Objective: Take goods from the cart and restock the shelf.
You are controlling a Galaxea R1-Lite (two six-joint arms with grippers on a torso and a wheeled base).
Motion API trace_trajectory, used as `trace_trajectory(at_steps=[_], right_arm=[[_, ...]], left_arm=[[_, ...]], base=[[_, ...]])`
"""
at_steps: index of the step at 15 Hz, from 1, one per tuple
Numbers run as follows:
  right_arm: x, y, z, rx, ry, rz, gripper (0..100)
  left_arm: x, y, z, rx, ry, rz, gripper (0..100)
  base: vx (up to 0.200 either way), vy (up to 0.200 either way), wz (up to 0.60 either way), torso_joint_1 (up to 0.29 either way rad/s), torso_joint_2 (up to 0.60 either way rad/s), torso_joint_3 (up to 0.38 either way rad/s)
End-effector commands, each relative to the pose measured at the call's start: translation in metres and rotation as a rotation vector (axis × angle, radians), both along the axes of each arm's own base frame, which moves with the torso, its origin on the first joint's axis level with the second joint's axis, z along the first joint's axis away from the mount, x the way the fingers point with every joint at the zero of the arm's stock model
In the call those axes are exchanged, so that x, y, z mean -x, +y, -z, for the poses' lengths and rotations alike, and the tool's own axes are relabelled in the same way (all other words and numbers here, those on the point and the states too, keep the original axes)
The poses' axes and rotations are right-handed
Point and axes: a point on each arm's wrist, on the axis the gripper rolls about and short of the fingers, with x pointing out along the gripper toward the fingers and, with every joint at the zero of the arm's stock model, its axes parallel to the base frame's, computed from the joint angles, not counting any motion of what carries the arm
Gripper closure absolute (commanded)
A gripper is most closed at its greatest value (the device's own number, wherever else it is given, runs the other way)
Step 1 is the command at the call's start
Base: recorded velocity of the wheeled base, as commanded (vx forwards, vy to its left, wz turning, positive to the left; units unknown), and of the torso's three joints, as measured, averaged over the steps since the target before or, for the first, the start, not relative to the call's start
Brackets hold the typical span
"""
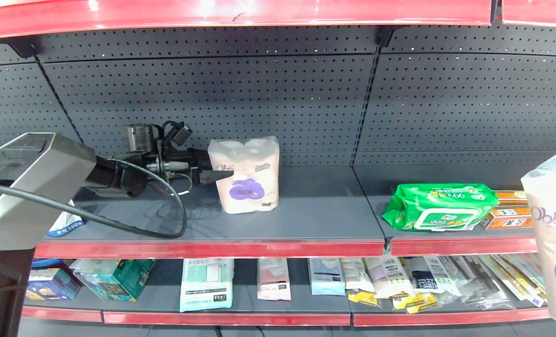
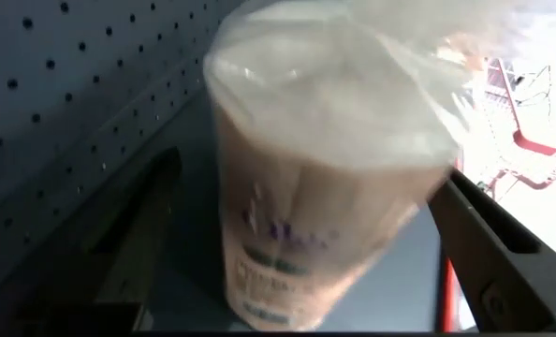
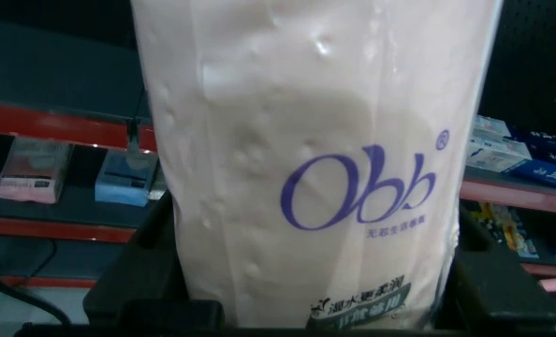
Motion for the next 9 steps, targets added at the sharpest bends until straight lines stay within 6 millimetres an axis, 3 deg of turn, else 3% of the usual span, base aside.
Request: trace_trajectory(at_steps=[1,9], right_arm=[[-0.001,0.0,0.0,0.0,0.002,-0.001,100],[-0.001,0.0,0.001,0.002,0.005,0.005,100]], left_arm=[[-0.009,-0.004,0.004,0.002,-0.017,0.006,0],[-0.012,-0.031,0.006,0.0,-0.026,0.051,0]], base=[[0.0,0.0,0.0,0.0,0.0,0.0],[0.0,0.0,0.0,0.0,0.0,0.0]])
